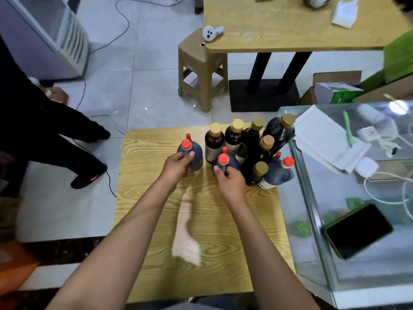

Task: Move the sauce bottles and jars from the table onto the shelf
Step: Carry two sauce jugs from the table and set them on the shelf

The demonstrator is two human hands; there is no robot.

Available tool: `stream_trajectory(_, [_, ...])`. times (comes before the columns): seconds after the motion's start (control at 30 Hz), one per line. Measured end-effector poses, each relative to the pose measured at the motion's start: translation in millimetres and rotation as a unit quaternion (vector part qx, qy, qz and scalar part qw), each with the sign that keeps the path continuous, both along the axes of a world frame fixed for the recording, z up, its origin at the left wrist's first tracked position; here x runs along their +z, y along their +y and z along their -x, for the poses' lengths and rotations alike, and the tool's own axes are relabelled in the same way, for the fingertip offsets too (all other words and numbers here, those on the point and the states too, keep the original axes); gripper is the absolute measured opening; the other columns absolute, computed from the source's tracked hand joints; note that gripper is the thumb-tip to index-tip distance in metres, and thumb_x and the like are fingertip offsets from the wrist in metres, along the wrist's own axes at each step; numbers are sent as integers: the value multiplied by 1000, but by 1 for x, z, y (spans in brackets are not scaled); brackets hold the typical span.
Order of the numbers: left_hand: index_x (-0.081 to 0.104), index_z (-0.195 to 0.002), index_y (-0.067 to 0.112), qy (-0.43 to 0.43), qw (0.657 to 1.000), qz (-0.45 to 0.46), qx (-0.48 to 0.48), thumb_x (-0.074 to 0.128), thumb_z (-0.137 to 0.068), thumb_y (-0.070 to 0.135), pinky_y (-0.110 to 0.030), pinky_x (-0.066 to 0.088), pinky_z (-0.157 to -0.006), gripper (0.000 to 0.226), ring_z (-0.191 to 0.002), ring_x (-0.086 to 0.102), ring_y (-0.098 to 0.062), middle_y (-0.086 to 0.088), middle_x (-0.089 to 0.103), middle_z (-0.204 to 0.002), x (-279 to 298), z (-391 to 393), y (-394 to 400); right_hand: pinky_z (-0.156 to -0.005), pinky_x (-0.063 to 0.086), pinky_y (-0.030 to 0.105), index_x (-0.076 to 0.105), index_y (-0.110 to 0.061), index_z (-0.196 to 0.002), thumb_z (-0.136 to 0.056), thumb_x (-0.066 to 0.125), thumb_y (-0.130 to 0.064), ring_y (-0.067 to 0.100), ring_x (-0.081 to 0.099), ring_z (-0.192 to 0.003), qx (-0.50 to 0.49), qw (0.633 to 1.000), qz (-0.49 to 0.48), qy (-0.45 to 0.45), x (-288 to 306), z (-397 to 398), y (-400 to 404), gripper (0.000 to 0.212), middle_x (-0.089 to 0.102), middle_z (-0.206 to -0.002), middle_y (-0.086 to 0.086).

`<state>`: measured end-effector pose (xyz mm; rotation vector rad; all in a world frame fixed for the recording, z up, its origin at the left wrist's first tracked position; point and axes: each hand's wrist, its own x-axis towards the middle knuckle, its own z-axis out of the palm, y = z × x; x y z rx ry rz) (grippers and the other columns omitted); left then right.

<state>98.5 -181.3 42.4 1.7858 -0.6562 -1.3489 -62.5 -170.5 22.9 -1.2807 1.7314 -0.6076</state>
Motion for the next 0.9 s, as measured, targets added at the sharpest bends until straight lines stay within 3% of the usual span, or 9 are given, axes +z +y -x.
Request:
stream_trajectory(0.17, [59,-83,13,26,999,-25,-28,61,-93,16,-21,38,-51,11,-43,47,-3,-4,52,-74,4,-12,41,-62,25,33,40,-19,-59,-96,59,-30,23,49,-71,49,998,-8,25,-3,-1,38,43,50,-70,3])
stream_trajectory(0.27, [62,-83,14,41,998,-30,-21,65,-91,16,-26,40,-57,8,-50,50,-10,-5,54,-71,9,-6,71,-61,25,32,40,-20,-58,-96,58,-32,22,49,-72,56,998,-16,32,1,-3,67,44,48,-68,-3])
stream_trajectory(0.37, [65,-91,12,63,997,-45,-9,68,-88,23,-27,43,-56,12,-57,52,-16,-5,56,-69,16,-6,103,-61,42,37,43,-19,-55,-94,61,-35,27,55,-65,-30,998,-40,-33,9,-2,92,46,47,-57,-4])
stream_trajectory(0.5, [65,-105,11,83,994,-60,-25,67,-88,26,-27,41,-58,23,-60,55,-17,-7,60,-70,22,-5,155,-54,37,28,53,-13,-60,-94,64,-33,17,48,-54,-58,994,-68,-57,23,7,139,40,49,-59,6])
stream_trajectory(0.7, [67,-109,9,75,993,-53,-81,72,-84,18,-22,50,-56,27,-72,67,-19,-11,72,-83,34,9,234,-50,49,28,63,-6,-83,-90,69,-26,20,57,-48,-207,957,-122,-165,52,36,229,23,59,-69,10])
stream_trajectory(0.8, [70,-104,7,62,989,-36,-131,74,-81,22,-26,53,-64,27,-74,70,-20,-8,73,-78,43,31,257,-53,48,29,62,-7,-73,-91,68,-27,20,52,-47,-255,946,-84,-181,72,65,279,28,57,-67,10])
stream_trajectory(0.9, [72,-95,8,48,983,-13,-178,72,-84,27,-23,51,-60,21,-64,65,-20,-10,69,-70,72,74,282,-50,42,26,59,-11,-62,-92,68,-33,18,50,-50,-317,929,-30,-190,96,101,330,38,55,-60,6])
